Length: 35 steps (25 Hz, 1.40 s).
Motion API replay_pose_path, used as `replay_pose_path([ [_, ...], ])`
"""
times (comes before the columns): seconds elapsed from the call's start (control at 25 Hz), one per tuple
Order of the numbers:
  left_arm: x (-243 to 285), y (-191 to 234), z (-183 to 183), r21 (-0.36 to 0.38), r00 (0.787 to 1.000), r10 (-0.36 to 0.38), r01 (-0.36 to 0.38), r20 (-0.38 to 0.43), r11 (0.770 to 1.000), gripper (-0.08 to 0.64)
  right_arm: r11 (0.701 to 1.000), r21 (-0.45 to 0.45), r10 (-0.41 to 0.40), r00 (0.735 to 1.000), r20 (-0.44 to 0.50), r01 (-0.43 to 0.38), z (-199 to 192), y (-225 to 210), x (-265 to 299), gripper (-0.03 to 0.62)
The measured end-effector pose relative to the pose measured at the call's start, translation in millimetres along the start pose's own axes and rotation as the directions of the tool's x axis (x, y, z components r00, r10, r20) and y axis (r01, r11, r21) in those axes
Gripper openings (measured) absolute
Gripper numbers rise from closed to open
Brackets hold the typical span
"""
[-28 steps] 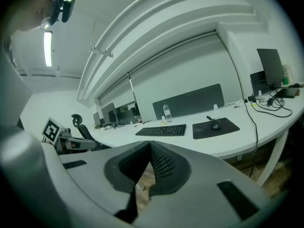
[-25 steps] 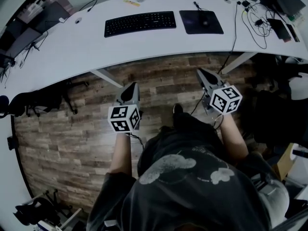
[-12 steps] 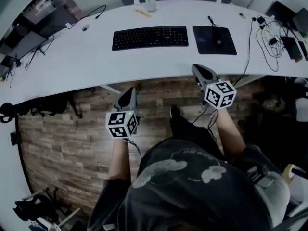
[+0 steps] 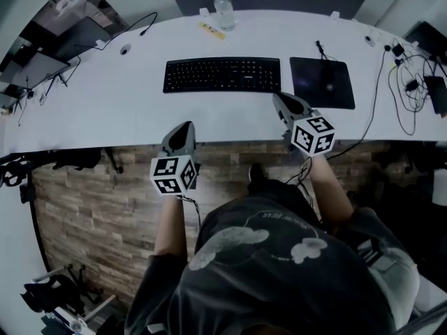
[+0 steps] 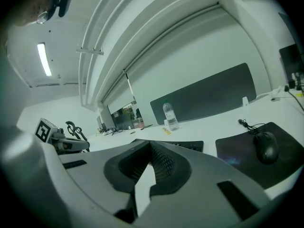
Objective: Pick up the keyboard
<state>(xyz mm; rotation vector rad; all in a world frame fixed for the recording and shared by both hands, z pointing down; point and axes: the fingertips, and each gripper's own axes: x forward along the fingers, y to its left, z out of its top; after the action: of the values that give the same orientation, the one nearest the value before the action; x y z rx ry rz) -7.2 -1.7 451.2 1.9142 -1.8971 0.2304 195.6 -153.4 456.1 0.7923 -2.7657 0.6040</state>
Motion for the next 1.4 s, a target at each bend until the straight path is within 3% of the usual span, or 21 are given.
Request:
replay_pose_path([
  [0.52,41,30,13,0.041,0.999,-0.025,0.027,-0.04,0.999,0.002,1.0,0.013,0.011,0.999,-0.051,-0.01,-2,-17,48,-0.008],
  [0.76,71,58,20,0.068,0.979,-0.165,0.174,-0.116,0.982,0.01,0.996,0.043,-0.079,0.996,-0.031,0.08,12,-25,60,-0.008],
  [0.84,84,63,21,0.099,0.955,-0.244,0.263,-0.172,0.96,0.135,0.992,0.06,-0.109,0.994,-0.015,0.109,21,-26,63,-0.008],
  [0.96,104,69,22,0.175,0.912,-0.323,0.371,-0.251,0.912,0.275,0.986,0.061,-0.153,0.988,-0.004,0.153,31,-30,66,-0.008],
  [1.04,116,74,19,0.268,0.887,-0.339,0.425,-0.314,0.865,0.355,0.98,0.068,-0.185,0.983,-0.003,0.185,31,-34,68,-0.008],
  [1.2,136,76,8,0.433,0.812,-0.351,0.556,-0.467,0.71,0.454,0.969,0.088,-0.232,0.973,-0.011,0.232,26,-40,72,-0.008],
  [1.32,152,76,4,0.465,0.742,-0.369,0.65,-0.56,0.6,0.491,0.962,0.098,-0.255,0.967,-0.011,0.255,26,-44,80,-0.008],
  [1.4,163,80,4,0.457,0.696,-0.375,0.698,-0.612,0.551,0.497,0.959,0.1,-0.265,0.964,-0.009,0.264,28,-45,88,-0.008],
])
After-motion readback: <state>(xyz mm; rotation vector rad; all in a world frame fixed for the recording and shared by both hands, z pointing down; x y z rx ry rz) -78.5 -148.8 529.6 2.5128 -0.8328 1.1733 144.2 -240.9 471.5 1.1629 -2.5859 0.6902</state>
